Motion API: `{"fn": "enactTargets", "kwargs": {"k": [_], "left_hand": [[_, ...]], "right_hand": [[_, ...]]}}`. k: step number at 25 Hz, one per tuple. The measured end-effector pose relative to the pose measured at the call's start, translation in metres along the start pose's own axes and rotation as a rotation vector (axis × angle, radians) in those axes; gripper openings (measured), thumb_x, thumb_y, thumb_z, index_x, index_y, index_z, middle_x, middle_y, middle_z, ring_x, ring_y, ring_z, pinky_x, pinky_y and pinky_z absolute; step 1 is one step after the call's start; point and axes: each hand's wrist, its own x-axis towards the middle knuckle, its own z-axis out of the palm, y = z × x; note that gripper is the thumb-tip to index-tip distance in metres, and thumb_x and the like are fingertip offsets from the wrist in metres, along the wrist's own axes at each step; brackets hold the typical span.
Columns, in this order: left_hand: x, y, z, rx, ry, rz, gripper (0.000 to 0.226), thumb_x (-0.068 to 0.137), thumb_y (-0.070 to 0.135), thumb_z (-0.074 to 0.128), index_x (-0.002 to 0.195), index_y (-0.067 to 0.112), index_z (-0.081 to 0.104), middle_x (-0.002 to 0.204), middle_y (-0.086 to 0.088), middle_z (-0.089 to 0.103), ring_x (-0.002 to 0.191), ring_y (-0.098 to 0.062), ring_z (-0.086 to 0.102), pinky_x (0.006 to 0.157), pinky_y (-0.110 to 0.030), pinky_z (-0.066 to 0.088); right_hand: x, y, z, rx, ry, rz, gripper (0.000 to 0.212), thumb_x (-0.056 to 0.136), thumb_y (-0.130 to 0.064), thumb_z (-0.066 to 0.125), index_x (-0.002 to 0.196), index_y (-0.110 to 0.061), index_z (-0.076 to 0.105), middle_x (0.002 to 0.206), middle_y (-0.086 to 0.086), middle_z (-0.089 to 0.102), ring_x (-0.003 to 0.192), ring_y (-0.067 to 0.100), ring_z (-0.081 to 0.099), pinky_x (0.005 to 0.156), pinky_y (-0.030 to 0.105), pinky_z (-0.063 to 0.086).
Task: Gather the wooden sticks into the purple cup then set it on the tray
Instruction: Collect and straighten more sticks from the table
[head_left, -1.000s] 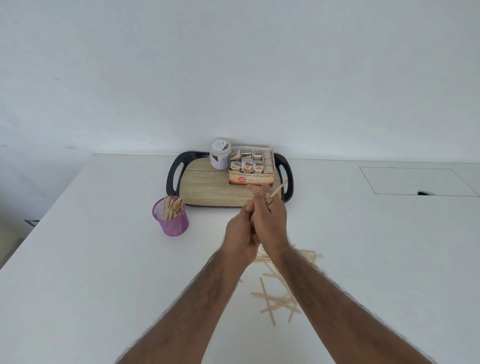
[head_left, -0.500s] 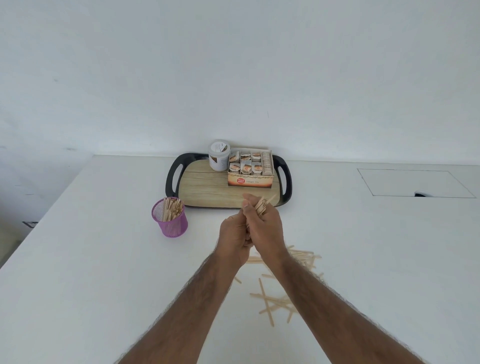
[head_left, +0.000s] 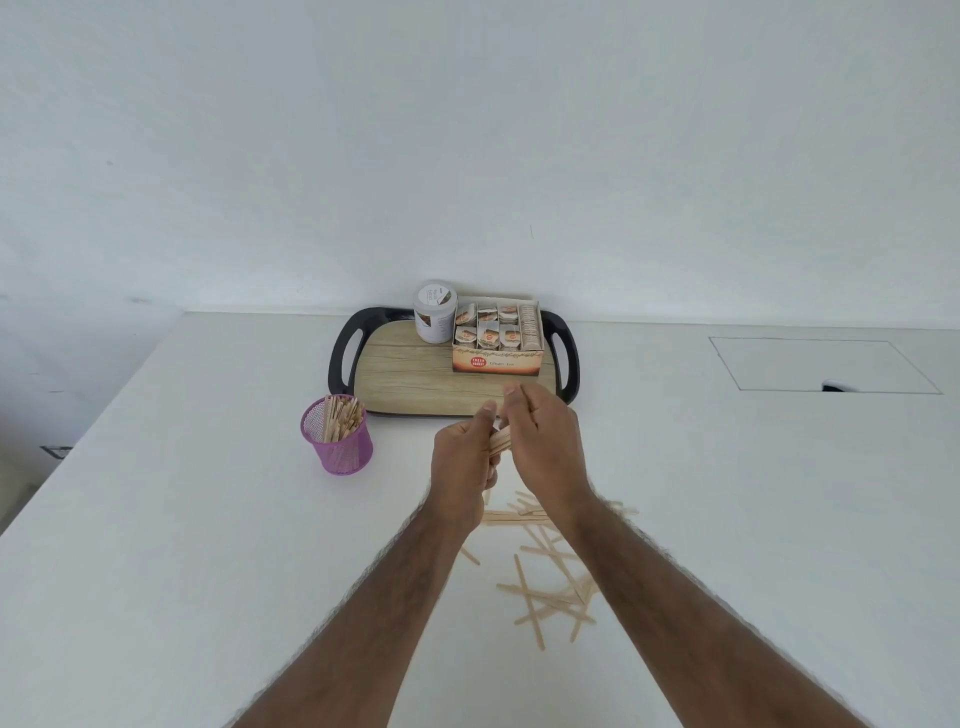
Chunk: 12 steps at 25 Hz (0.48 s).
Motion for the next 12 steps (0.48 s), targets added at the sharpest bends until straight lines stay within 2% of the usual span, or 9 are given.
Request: {"fn": "enactTargets", "kwargs": {"k": [3, 5, 7, 10, 12], "left_hand": [[0.0017, 0.0026, -0.0039, 0.139, 0.105, 0.065, 0.049, 0.098, 0.035, 0.066, 0.056, 0.014, 0.054, 0.052, -0.001, 0.041, 0.044, -0.012, 0.031, 0.044, -0.025, 0.027], [0.0033, 0.0024, -0.0040, 0.245, 0.178, 0.149, 0.052, 0.097, 0.035, 0.067, 0.057, 0.003, 0.054, 0.056, -0.006, 0.044, 0.050, -0.015, 0.036, 0.048, -0.028, 0.030], [0.0034, 0.0003, -0.0029, 0.290, 0.226, 0.210, 0.050, 0.099, 0.034, 0.063, 0.071, -0.007, 0.060, 0.062, -0.008, 0.052, 0.057, -0.017, 0.043, 0.054, -0.032, 0.036], [0.0010, -0.0051, -0.0025, 0.240, 0.270, 0.202, 0.017, 0.099, 0.019, 0.051, 0.096, 0.014, 0.067, 0.075, -0.002, 0.066, 0.063, -0.014, 0.053, 0.056, -0.032, 0.043], [0.0004, -0.0031, -0.0040, 0.142, 0.282, 0.159, 0.034, 0.093, 0.007, 0.042, 0.118, 0.025, 0.056, 0.092, -0.004, 0.068, 0.067, -0.017, 0.052, 0.059, -0.034, 0.041]], "right_hand": [[-0.0014, 0.0068, -0.0041, -0.148, -0.042, 0.054, 0.047, 0.101, -0.046, 0.047, 0.061, -0.021, 0.046, 0.051, -0.008, 0.050, 0.050, 0.010, 0.043, 0.051, 0.035, 0.040], [-0.0040, 0.0080, -0.0039, -0.153, -0.046, 0.083, 0.052, 0.097, -0.049, 0.054, 0.057, -0.019, 0.039, 0.045, -0.010, 0.040, 0.046, 0.009, 0.034, 0.047, 0.032, 0.035], [-0.0055, 0.0070, -0.0021, -0.073, -0.089, 0.107, 0.053, 0.095, -0.041, 0.062, 0.055, -0.016, 0.038, 0.044, -0.009, 0.034, 0.045, 0.010, 0.029, 0.047, 0.031, 0.031], [-0.0026, 0.0075, -0.0068, 0.108, -0.135, 0.178, 0.049, 0.095, -0.027, 0.068, 0.058, -0.010, 0.042, 0.050, -0.001, 0.032, 0.048, 0.014, 0.027, 0.049, 0.030, 0.026], [-0.0048, 0.0109, -0.0085, 0.178, -0.138, 0.189, 0.048, 0.096, -0.026, 0.068, 0.060, -0.005, 0.044, 0.053, 0.004, 0.032, 0.049, 0.016, 0.026, 0.048, 0.030, 0.025]]}}
